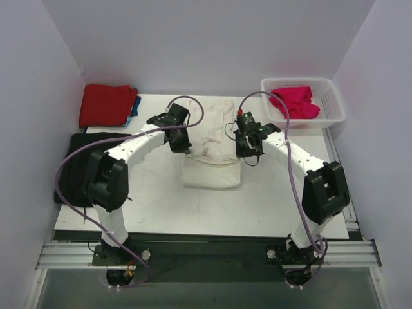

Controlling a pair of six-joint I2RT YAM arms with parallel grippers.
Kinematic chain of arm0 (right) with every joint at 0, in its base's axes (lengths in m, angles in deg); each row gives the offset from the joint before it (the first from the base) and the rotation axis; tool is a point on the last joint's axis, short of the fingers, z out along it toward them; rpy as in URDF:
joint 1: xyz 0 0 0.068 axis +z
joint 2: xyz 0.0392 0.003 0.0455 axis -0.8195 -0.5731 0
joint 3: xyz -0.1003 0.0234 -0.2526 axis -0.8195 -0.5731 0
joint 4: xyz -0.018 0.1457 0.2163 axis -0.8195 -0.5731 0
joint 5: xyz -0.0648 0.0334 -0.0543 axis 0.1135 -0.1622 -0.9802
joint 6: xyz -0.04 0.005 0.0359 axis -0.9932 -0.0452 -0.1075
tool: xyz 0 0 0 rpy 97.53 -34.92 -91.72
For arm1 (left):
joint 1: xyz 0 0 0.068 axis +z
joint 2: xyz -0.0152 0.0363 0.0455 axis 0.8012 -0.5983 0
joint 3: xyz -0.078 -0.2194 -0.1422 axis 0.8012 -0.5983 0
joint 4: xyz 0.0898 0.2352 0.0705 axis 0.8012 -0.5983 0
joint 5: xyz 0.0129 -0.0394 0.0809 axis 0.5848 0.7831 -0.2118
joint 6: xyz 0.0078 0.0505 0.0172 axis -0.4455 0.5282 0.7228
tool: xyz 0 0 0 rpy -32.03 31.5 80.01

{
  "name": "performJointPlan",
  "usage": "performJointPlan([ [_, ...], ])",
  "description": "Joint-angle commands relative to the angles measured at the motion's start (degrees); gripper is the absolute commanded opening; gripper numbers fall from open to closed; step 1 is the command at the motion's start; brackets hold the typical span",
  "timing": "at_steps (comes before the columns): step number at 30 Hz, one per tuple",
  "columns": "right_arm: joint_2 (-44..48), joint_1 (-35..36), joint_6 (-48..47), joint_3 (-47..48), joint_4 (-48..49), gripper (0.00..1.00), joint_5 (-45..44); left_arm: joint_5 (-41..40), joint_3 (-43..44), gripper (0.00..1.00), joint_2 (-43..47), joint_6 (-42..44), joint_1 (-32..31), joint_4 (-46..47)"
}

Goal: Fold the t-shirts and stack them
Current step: Fold the folded rectangular tshirt in 1/3 of the way

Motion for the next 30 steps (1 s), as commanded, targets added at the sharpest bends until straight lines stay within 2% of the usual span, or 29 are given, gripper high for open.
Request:
performJointPlan([
  [1, -4.7, -1.7, -2.0, 7.4, -0.1, 0.00, -0.2, -1.2, 7.9, 0.00, -4.0, 3.3, 1.7, -1.5],
  [8, -15.9, -3.7, -1.6, 19.5, -0.1, 0.00, 0.7, -0.6, 16.8, 0.00, -11.0, 4.0, 4.2, -3.6],
  [20, -28.3, -7.6, -0.6, 34.1, -2.4, 0.00, 3.6, 2.8, 28.9, 0.00, -23.8, 5.3, 8.6, -5.1],
  [21, -28.8, -7.9, -0.5, 35.1, -2.9, 0.10, 3.6, 2.9, 30.0, 0.05, -24.5, 5.6, 9.0, -5.1],
  [22, -29.1, -8.7, -0.2, 36.7, -3.0, 0.15, 3.6, 2.8, 32.6, 0.12, -25.3, 6.1, 9.7, -5.2],
  [23, -29.8, -9.0, 0.0, 37.7, -3.0, 0.22, 3.3, 2.7, 33.9, 0.28, -26.4, 6.4, 10.0, -5.1],
  [24, -29.9, -9.4, 0.1, 38.5, -3.1, 0.35, 3.1, 2.6, 35.2, 0.34, -26.8, 6.9, 10.4, -4.7],
  [27, -30.5, -10.9, 0.7, 42.3, -3.2, 0.42, 3.1, 2.6, 38.7, 0.45, -26.9, 7.4, 11.9, -1.9],
  [30, -29.9, -11.7, 0.3, 45.1, -3.2, 0.43, 1.9, 2.1, 37.8, 0.50, -23.7, 7.2, 12.6, 3.0],
])
